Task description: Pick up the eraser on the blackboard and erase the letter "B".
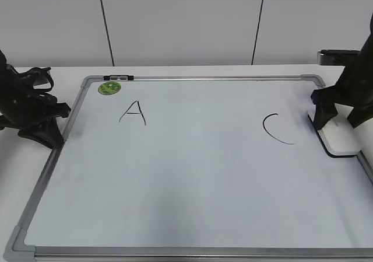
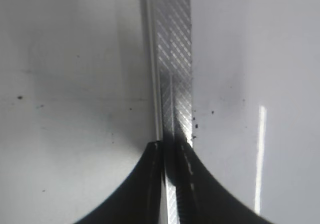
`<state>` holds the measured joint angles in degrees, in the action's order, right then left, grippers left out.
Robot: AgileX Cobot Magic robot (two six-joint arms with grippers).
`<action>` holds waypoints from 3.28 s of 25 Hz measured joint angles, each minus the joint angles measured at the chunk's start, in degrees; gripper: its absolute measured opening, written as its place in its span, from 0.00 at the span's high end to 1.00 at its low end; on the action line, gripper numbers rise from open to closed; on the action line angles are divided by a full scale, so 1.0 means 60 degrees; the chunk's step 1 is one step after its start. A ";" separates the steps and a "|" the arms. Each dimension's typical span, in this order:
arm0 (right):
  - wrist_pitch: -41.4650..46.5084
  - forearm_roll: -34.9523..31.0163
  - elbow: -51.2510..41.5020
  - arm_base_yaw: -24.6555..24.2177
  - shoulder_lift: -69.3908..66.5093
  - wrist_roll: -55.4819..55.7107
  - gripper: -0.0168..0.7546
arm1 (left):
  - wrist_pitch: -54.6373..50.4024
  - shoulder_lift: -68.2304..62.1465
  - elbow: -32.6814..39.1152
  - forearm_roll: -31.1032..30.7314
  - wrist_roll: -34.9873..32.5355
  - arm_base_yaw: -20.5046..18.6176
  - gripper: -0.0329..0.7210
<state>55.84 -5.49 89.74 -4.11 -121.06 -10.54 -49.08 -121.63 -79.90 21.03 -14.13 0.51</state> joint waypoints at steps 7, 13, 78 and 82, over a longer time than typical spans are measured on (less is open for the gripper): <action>-0.0020 0.0052 0.0000 0.0000 0.0000 0.0000 0.19 | 0.0000 0.0000 0.0000 0.0000 0.0000 0.0000 0.91; 0.0726 0.0254 0.0719 0.0000 0.0000 0.0000 0.19 | 0.0000 0.0000 0.0000 0.0000 0.0000 0.0000 0.89; 0.2767 -0.0065 -0.8149 0.0254 1.6090 0.0969 0.21 | -0.3845 1.5563 0.6190 -0.1870 0.1544 0.2119 0.53; 0.2767 -0.0065 -0.9407 0.0254 1.6499 0.0975 0.21 | -0.3498 1.6840 0.7201 -0.2261 0.1544 0.2119 0.53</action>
<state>72.45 -5.88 33.29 -2.59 -22.06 -4.70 -70.07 -20.59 -36.70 7.46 -4.87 13.22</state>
